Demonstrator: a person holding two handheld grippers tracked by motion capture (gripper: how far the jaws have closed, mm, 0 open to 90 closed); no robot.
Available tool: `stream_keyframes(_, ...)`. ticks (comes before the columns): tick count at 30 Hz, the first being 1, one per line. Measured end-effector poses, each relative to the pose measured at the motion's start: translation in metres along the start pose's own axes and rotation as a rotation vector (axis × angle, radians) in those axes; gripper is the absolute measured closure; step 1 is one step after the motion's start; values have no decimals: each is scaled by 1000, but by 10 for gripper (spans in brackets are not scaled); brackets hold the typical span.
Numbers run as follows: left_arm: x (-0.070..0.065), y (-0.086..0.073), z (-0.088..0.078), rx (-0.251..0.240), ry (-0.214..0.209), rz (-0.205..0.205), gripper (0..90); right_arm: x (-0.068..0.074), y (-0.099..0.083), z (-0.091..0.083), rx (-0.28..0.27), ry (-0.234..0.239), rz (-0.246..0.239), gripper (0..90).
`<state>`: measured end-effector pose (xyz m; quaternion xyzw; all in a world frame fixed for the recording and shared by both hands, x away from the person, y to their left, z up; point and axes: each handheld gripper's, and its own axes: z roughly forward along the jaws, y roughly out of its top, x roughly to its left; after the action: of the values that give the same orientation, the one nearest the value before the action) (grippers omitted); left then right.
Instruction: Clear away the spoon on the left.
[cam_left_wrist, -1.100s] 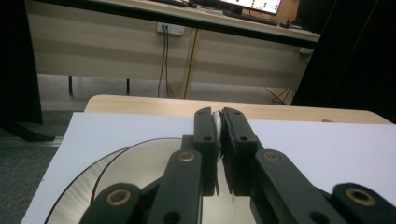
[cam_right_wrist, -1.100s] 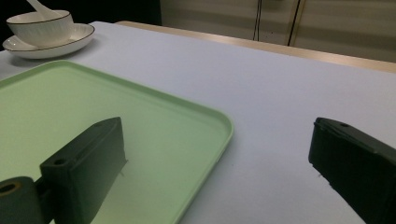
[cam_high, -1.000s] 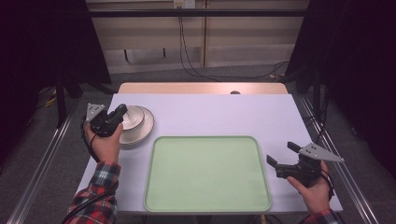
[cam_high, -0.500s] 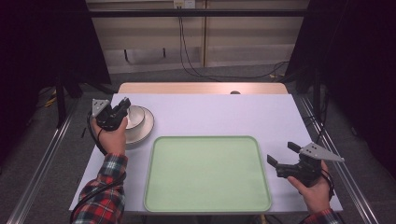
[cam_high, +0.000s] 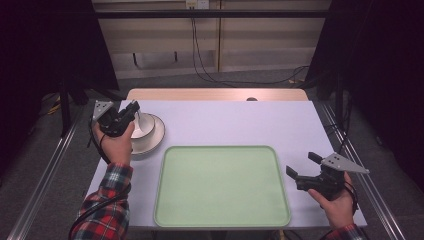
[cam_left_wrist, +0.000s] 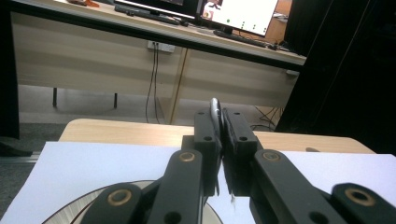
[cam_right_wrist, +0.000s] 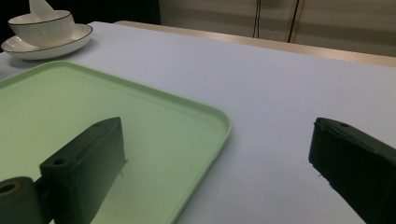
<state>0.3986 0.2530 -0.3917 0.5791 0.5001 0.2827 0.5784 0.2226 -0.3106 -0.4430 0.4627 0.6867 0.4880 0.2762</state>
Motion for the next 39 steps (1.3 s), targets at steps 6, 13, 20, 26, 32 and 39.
stream_keyframes(6, -2, 14, -11, 3, -23, -12, 852, 0, 0, 0, 0, -1, 0, 32)
stream_keyframes(13, -7, 22, -18, 16, -76, -12, 852, 2, 1, 2, 4, 3, -9, 32)
stream_keyframes(20, -19, 27, -21, 29, -121, -20, 853, 2, 1, 2, 2, 0, -13, 32)
stream_keyframes(26, -27, 28, -22, 38, -154, -16, 853, 3, 1, 2, 7, 6, -13, 32)
stream_keyframes(32, -36, 26, -22, 72, -203, -1, 853, 4, 1, 2, 7, 6, -19, 32)
stream_keyframes(39, -47, 22, -24, 96, -254, 1, 853, 4, 1, 2, 8, 9, -27, 33)
